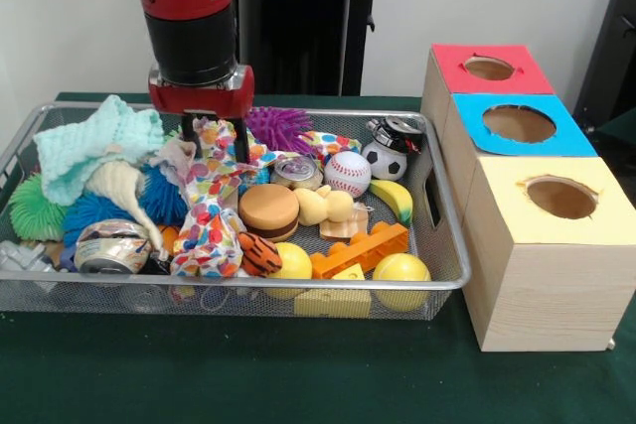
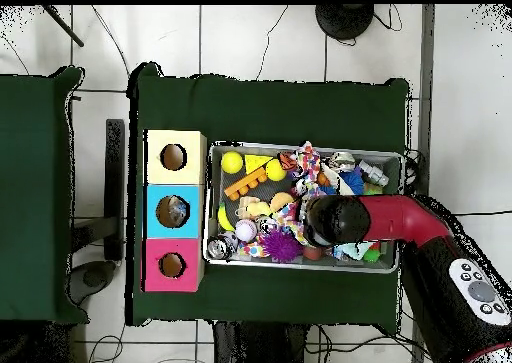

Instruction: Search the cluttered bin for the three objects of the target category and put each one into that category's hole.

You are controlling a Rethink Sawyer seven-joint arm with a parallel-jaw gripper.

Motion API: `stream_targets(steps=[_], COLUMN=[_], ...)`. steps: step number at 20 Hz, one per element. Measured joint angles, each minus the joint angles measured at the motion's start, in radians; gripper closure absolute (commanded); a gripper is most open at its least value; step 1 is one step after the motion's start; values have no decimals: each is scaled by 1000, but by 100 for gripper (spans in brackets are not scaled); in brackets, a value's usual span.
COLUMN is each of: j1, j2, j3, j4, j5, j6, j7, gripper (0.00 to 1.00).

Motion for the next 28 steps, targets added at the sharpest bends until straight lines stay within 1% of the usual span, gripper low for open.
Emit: stream_targets(steps=[2, 6, 10, 15, 19, 21, 28], j1=[10, 55, 68, 61, 44, 24, -18], j2=[-3, -26, -66, -104, -133, -148, -163], j3=[-11, -42, -44, -44, -44, -44, -44], j4=[0, 0, 0, -3, -4, -4, -9], j5=[-2, -2, 6, 16, 20, 21, 19], j6=[0, 0, 15, 39, 59, 67, 71], j7=[0, 0, 0, 0, 0, 0, 0], gripper=[0, 0, 0, 0, 0, 0, 0])
